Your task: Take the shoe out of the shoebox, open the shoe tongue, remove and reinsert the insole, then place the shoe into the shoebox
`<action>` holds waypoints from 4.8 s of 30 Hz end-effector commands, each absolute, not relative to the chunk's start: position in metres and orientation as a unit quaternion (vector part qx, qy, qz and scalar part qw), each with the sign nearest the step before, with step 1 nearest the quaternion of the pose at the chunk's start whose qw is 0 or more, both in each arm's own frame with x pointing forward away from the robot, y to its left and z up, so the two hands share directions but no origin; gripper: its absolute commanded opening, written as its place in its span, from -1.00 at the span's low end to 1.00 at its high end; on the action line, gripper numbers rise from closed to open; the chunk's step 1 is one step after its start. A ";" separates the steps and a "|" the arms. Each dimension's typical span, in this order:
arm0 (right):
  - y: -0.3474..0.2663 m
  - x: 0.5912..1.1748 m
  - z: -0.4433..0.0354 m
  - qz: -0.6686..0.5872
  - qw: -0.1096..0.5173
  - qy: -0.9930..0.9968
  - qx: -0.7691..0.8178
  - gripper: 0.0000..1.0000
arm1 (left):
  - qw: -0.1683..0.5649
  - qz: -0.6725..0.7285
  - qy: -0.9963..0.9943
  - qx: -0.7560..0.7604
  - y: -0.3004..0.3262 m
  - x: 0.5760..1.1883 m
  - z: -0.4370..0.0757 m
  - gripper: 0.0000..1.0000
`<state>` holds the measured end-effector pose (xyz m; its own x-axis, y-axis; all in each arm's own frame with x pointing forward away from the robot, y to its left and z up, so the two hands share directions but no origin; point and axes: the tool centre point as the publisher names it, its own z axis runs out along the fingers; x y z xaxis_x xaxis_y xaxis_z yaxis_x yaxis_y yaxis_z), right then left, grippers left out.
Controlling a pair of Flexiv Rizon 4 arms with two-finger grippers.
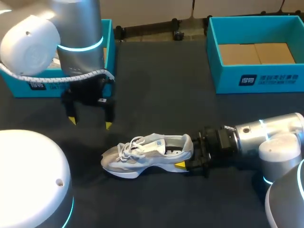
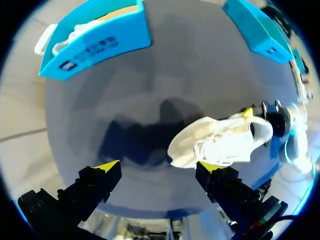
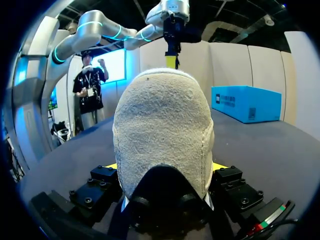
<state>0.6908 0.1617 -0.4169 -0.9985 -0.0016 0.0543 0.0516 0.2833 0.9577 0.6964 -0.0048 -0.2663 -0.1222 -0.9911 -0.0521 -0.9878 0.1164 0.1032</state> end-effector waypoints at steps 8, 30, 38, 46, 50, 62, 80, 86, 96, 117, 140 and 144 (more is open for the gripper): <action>0.163 0.689 -0.418 -0.598 0.022 -0.801 -0.016 -1.00 | 0.047 -0.067 -0.736 0.672 -0.047 0.691 -0.264 1.00; 0.163 0.689 -0.418 -0.598 0.022 -0.801 -0.016 -1.00 | 0.005 -0.067 -0.716 0.695 -0.134 0.672 -0.285 1.00; 0.163 0.689 -0.418 -0.598 0.022 -0.801 -0.016 -1.00 | -0.008 -0.082 -0.727 0.681 -0.168 0.676 -0.308 1.00; 0.163 0.689 -0.418 -0.598 0.022 -0.801 -0.016 -1.00 | -0.025 -0.099 -0.731 0.674 -0.190 0.680 -0.324 1.00; 0.163 0.689 -0.418 -0.598 0.022 -0.801 -0.016 -1.00 | -0.033 -0.118 -0.724 0.678 -0.198 0.681 -0.333 1.00; 0.163 0.689 -0.418 -0.598 0.022 -0.801 -0.016 -1.00 | -0.071 -0.189 -0.701 0.684 -0.187 0.680 -0.353 1.00; 0.163 0.689 -0.418 -0.598 0.022 -0.801 -0.016 -1.00 | -0.047 -0.202 -0.688 0.695 -0.156 0.675 -0.346 -0.12; 0.163 0.689 -0.418 -0.598 0.022 -0.801 -0.016 -1.00 | -0.035 -0.186 -0.692 0.697 -0.147 0.673 -0.338 -0.39; 0.163 0.689 -0.418 -0.598 0.022 -0.801 -0.016 -1.00 | -0.019 -0.158 -0.703 0.693 -0.135 0.665 -0.326 -0.51; 0.163 0.689 -0.418 -0.598 0.022 -0.801 -0.016 -1.00 | -0.002 -0.131 -0.716 0.686 -0.153 0.673 -0.329 -0.95; 0.163 0.689 -0.418 -0.598 0.022 -0.801 -0.016 -1.00 | 0.120 0.038 -0.709 0.693 -0.076 0.671 -0.309 -1.00; 0.163 0.689 -0.418 -0.598 0.022 -0.801 -0.016 -1.00 | 0.148 0.071 -0.712 0.683 -0.063 0.673 -0.311 -1.00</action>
